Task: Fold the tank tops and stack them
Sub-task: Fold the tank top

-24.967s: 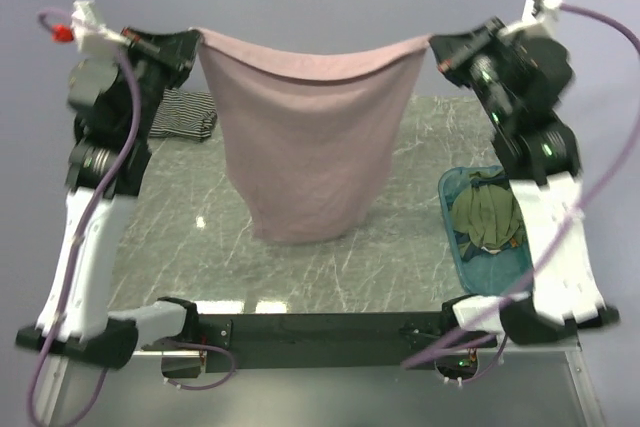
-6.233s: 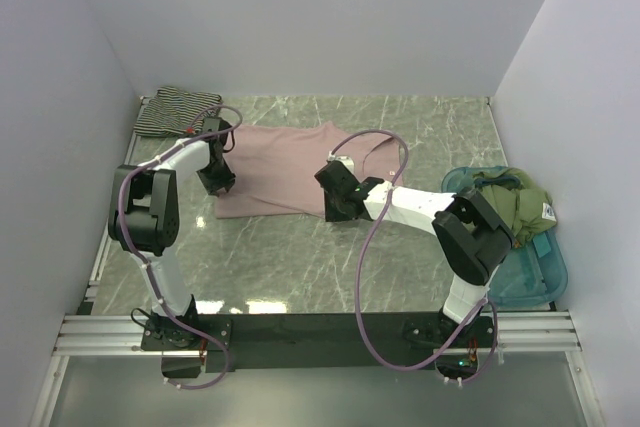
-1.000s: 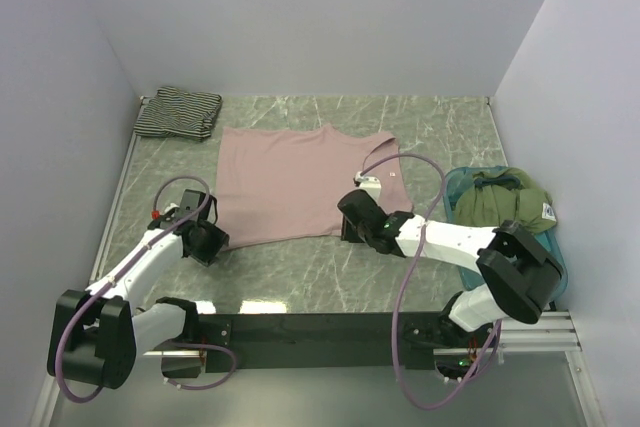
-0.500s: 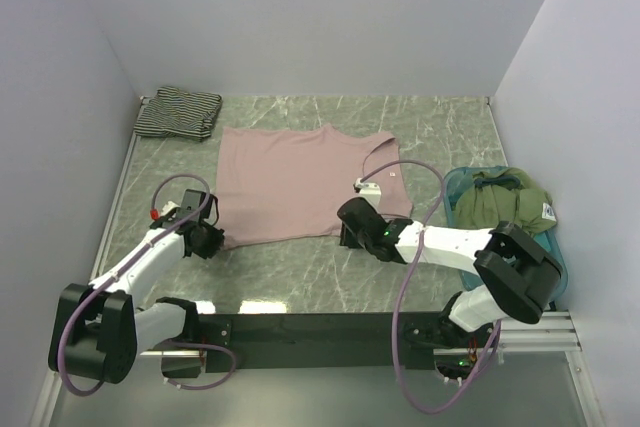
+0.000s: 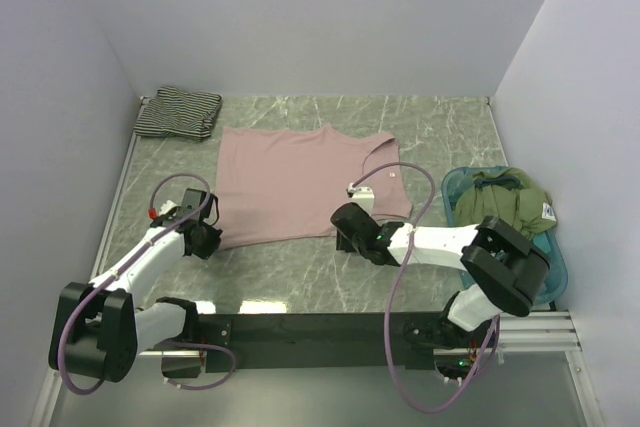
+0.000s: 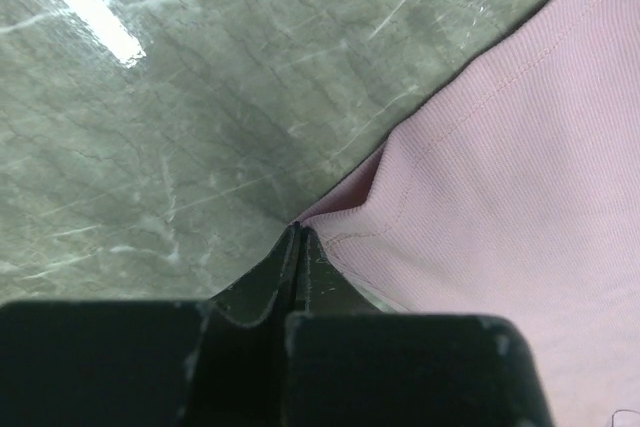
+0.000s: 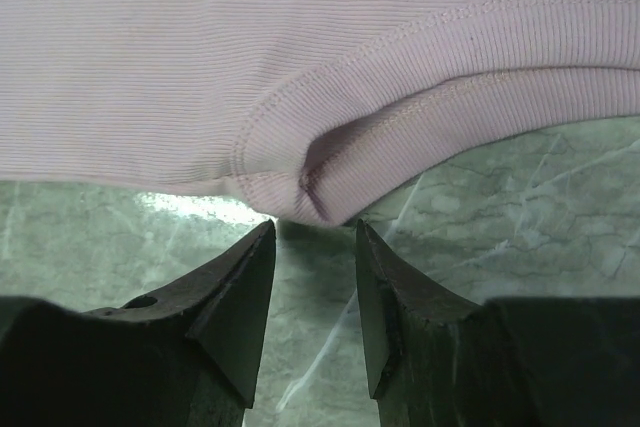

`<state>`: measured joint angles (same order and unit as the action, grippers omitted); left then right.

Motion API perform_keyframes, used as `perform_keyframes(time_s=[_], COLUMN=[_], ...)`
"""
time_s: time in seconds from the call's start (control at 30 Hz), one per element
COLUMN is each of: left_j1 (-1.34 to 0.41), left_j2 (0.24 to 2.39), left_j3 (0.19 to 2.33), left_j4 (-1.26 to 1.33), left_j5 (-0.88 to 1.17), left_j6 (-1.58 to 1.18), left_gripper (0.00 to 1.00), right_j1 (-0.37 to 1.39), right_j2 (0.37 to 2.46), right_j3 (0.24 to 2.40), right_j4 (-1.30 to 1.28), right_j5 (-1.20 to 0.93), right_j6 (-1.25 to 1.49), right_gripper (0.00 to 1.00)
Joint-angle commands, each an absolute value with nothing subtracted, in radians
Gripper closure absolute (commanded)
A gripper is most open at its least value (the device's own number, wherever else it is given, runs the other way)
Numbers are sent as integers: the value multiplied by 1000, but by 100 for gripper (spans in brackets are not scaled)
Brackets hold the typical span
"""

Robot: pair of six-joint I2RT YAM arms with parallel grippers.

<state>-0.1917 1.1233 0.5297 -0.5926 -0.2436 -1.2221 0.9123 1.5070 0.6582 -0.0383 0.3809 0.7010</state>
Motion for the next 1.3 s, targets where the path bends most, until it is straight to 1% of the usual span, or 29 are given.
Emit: perform_keyframes(time_s=[0.0, 0.3, 0.67, 1.03, 1.2, 1.27], left_j1=[-193, -161, -140, -135, -135, -135], left_j2=[1114, 1103, 1101, 1103, 1112, 1111], left_j3=[575, 581, 586, 580, 572, 566], left_j4=[-624, -643, -655, -643, -632, -627], left_j5=[-293, -296, -293, -270, -255, -253], left_j6=[-1200, -1167, -1141, -1132, -1132, -1132], left_gripper=[99, 99, 99, 99, 99, 99], right_j1=[923, 945, 1011, 1009, 1009, 1009], right_j2=[1528, 1506, 1508, 1589, 1609, 1614], right_j3=[701, 709, 756, 781, 773, 773], right_j4=[-6, -5, -58, -48, -31, -26], right_j5=[452, 459, 538, 531, 525, 523], right_j6=[690, 690, 660, 627, 630, 632], right_gripper=[55, 56, 56, 57, 57, 61])
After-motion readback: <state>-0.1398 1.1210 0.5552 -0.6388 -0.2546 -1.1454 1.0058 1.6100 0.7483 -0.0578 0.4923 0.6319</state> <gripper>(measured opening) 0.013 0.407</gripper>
